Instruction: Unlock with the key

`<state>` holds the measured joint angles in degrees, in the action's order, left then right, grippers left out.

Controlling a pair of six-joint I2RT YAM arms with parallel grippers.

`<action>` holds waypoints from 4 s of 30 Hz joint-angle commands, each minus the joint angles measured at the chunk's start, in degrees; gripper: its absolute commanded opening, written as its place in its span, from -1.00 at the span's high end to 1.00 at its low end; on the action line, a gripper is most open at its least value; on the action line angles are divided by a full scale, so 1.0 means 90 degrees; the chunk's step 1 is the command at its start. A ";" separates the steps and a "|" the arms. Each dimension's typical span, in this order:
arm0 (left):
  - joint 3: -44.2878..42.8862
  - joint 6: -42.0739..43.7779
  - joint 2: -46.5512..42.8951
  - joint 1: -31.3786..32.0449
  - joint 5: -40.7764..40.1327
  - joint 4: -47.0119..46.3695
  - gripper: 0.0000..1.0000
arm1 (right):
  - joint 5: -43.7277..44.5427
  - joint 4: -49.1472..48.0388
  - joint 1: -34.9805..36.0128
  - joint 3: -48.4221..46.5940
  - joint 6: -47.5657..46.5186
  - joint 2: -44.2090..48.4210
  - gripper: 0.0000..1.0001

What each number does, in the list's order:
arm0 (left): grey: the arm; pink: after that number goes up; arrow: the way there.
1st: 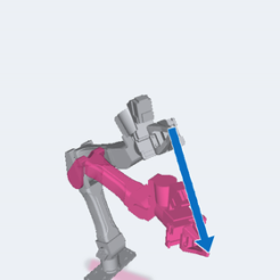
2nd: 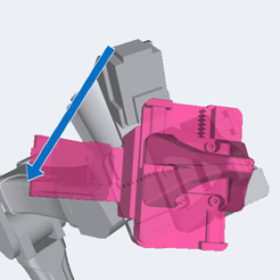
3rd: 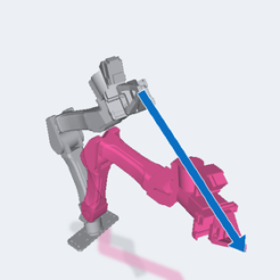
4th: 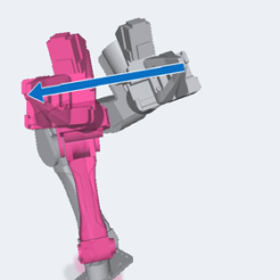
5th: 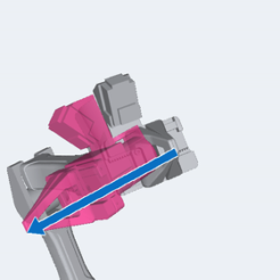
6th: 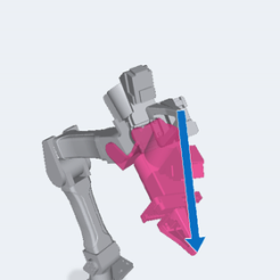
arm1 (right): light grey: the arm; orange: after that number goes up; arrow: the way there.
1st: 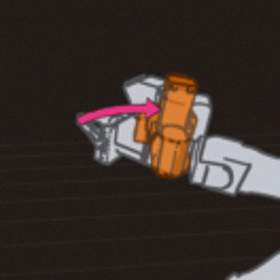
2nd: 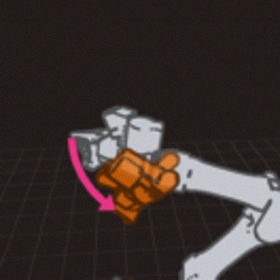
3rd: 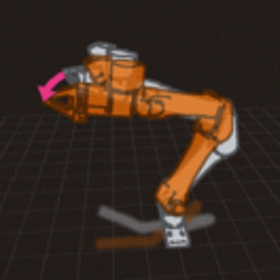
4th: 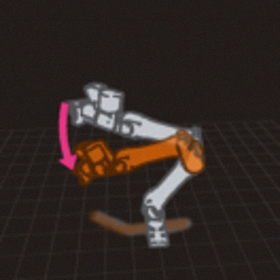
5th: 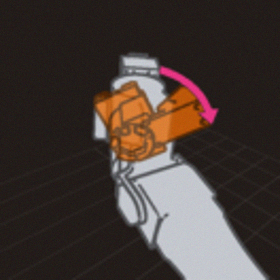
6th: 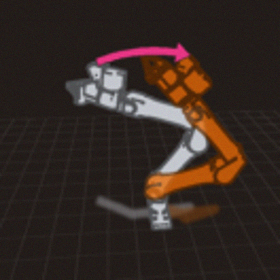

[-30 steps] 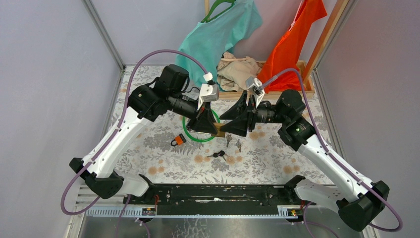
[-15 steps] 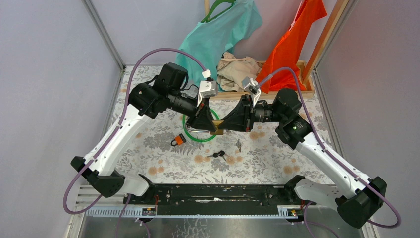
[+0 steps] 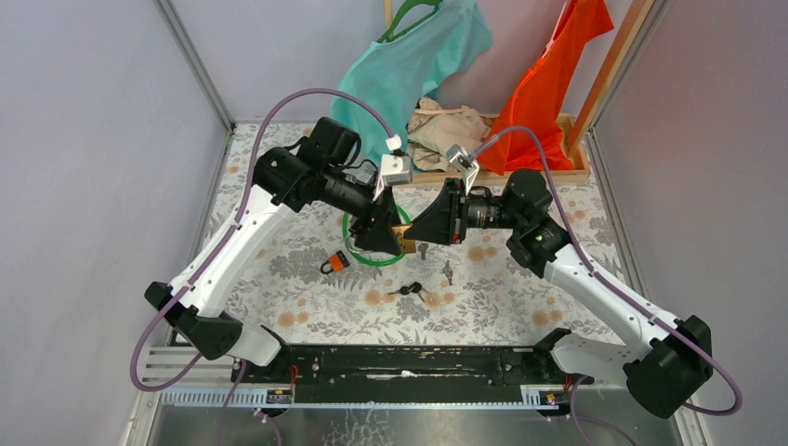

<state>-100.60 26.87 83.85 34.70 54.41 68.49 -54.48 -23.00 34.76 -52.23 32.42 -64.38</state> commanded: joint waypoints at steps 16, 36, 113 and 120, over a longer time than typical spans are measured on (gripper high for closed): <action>0.1168 0.1415 -0.0440 -0.0144 -0.2169 -0.0627 0.13 | 0.0400 0.0125 -0.0405 -0.0180 0.0421 0.0231 1.00; 0.0664 0.0855 -0.0299 0.0100 -0.2197 -0.0684 1.00 | -0.0476 -0.0910 -0.0405 0.0069 0.1374 -0.0300 -0.05; 0.2904 0.2142 0.0344 -0.1956 -0.2600 -0.0536 -0.96 | 0.3920 0.1055 -0.2229 0.1273 -0.0232 -0.2293 -0.58; 0.2626 0.2072 0.0465 -0.2195 -0.2363 -0.0284 -1.00 | 0.5252 0.1561 -0.1783 0.1309 -0.0788 -0.1373 -0.99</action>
<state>-74.81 44.40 87.81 16.03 30.61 63.40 -15.09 -11.25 15.66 -37.98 29.71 -82.63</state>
